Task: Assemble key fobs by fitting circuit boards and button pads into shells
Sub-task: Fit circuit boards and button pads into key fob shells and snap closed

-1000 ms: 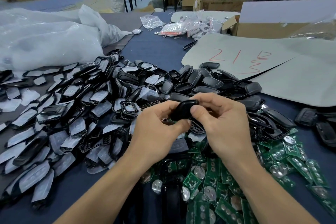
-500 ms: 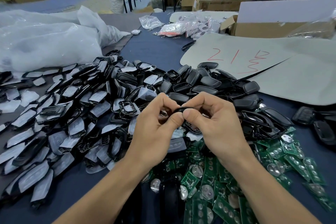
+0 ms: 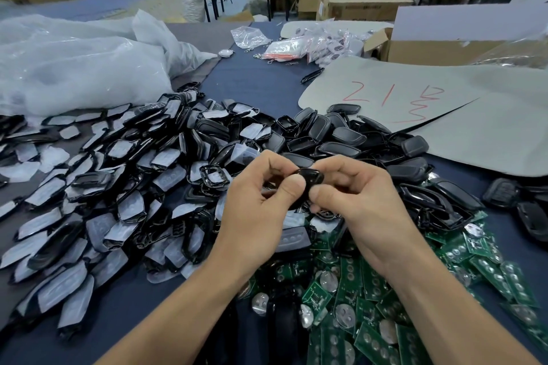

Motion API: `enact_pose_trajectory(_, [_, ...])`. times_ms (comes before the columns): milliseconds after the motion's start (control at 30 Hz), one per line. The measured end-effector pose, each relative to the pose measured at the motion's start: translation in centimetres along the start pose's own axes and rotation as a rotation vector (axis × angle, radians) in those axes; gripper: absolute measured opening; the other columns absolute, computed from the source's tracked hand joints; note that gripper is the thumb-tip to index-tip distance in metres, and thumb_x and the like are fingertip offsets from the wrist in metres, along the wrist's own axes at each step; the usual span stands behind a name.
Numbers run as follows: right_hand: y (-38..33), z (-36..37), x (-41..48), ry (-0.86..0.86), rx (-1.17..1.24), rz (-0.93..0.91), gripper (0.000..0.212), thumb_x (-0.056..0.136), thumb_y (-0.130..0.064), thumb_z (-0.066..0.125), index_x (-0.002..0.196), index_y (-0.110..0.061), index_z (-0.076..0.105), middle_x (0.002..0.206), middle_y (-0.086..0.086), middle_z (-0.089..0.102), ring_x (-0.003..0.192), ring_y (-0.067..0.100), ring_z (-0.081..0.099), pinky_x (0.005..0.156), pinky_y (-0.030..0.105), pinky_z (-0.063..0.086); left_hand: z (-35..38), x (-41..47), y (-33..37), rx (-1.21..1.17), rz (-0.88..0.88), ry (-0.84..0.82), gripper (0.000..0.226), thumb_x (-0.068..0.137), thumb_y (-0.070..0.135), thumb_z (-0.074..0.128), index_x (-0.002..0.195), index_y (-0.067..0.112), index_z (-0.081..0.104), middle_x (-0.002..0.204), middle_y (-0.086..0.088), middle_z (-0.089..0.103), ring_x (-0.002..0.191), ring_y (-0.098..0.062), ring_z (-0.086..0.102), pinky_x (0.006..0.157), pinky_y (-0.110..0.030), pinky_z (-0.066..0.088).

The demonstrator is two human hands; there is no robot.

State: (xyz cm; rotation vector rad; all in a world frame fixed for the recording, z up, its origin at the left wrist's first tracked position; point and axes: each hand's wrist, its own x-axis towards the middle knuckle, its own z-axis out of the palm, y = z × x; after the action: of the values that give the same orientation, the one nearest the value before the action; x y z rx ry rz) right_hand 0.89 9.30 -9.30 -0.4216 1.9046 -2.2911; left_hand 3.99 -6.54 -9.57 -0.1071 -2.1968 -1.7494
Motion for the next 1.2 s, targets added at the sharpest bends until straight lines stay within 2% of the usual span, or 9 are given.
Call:
enact_pose_trajectory(133, [-0.23, -0.12, 0.0, 0.068, 0.104, -0.02, 0.033, 0.081, 0.011, 0.073, 0.085, -0.021, 0.082, 0.073, 0.006, 0.075, 0.067, 0.018, 0.071, 0.067, 0.027, 0.059, -0.26, 0.25, -0.15, -0.019, 0.033, -0.055, 0.029, 0.083, 0.016, 0.077, 0.101, 0.039, 0.075, 0.099, 0.014, 0.077, 0.098, -0.008, 0.073, 0.078, -0.018, 0.057])
enact_pose_trajectory(233, [-0.06, -0.01, 0.07, 0.086, 0.167, 0.055, 0.039, 0.087, 0.02, 0.062, 0.084, -0.015, 0.08, 0.076, 0.009, 0.076, 0.073, 0.019, 0.074, 0.07, 0.025, 0.061, -0.33, 0.24, -0.4, 0.019, 0.028, 0.025, 0.039, 0.082, 0.01, 0.082, 0.101, 0.044, 0.078, 0.096, 0.016, 0.079, 0.092, -0.007, 0.075, 0.075, -0.019, 0.058])
enact_pose_trajectory(367, [-0.05, 0.25, -0.02, 0.091, -0.108, -0.024, 0.031, 0.081, 0.018, 0.07, 0.088, -0.011, 0.078, 0.081, 0.009, 0.078, 0.075, 0.023, 0.069, 0.075, 0.035, 0.061, -0.28, 0.04, -0.77, 0.202, 0.076, 0.088, 0.047, 0.08, 0.002, 0.085, 0.101, 0.044, 0.079, 0.097, 0.022, 0.077, 0.093, -0.003, 0.074, 0.081, -0.017, 0.057])
enact_pose_trajectory(433, [-0.06, 0.15, -0.05, 0.097, -0.158, -0.056, 0.029, 0.078, 0.017, 0.074, 0.089, -0.009, 0.078, 0.08, 0.007, 0.079, 0.072, 0.02, 0.071, 0.07, 0.031, 0.061, -0.19, -0.11, -0.66, 0.258, 0.103, 0.097, 0.044, 0.079, 0.003, 0.087, 0.103, 0.039, 0.081, 0.1, 0.023, 0.076, 0.099, -0.003, 0.073, 0.087, -0.022, 0.058])
enact_pose_trajectory(600, [-0.14, 0.09, 0.0, 0.138, 0.04, 0.059, 0.023, 0.083, 0.015, 0.073, 0.092, -0.005, 0.079, 0.079, 0.018, 0.077, 0.065, 0.021, 0.073, 0.062, 0.023, 0.06, -0.41, 0.34, -0.3, 0.055, 0.008, 0.068, 0.059, 0.071, 0.002, 0.093, 0.11, 0.044, 0.077, 0.102, 0.017, 0.079, 0.093, -0.007, 0.077, 0.085, -0.023, 0.061])
enact_pose_trajectory(700, [-0.37, 0.01, 0.06, 0.127, 0.157, 0.176, 0.017, 0.085, 0.008, 0.074, 0.084, -0.008, 0.081, 0.081, 0.021, 0.077, 0.063, 0.022, 0.074, 0.059, 0.023, 0.06, -0.65, 0.79, -0.33, -0.045, -0.04, -0.006, 0.056, 0.071, 0.007, 0.09, 0.115, 0.038, 0.076, 0.103, 0.009, 0.081, 0.095, -0.013, 0.078, 0.088, -0.029, 0.061])
enact_pose_trajectory(900, [-0.23, 0.31, -0.28, 0.17, 0.134, 0.171, 0.013, 0.082, 0.009, 0.076, 0.081, -0.003, 0.079, 0.076, 0.022, 0.076, 0.056, 0.023, 0.073, 0.055, 0.025, 0.059, -0.47, 0.79, -0.54, -0.121, -0.092, -0.083, 0.041, 0.079, 0.011, 0.079, 0.11, 0.036, 0.075, 0.104, 0.002, 0.081, 0.1, -0.019, 0.076, 0.093, -0.038, 0.059])
enact_pose_trajectory(1067, [0.18, 0.66, -0.32, 0.178, 0.127, 0.151, 0.015, 0.081, 0.011, 0.077, 0.079, -0.004, 0.079, 0.075, 0.022, 0.076, 0.055, 0.025, 0.073, 0.055, 0.026, 0.059, -0.17, 0.55, -0.77, -0.18, -0.113, -0.062, 0.033, 0.074, 0.011, 0.075, 0.097, 0.034, 0.076, 0.097, -0.003, 0.079, 0.092, -0.019, 0.074, 0.081, -0.025, 0.059])
enact_pose_trajectory(1200, [0.32, 0.6, -0.41, 0.149, 0.089, 0.104, 0.018, 0.082, 0.012, 0.076, 0.084, -0.006, 0.079, 0.077, 0.02, 0.077, 0.059, 0.025, 0.074, 0.058, 0.025, 0.06, -0.5, 0.66, -0.79, -0.127, -0.075, -0.045, 0.046, 0.077, -0.005, 0.082, 0.094, 0.038, 0.079, 0.093, 0.002, 0.08, 0.087, -0.013, 0.075, 0.078, -0.021, 0.057])
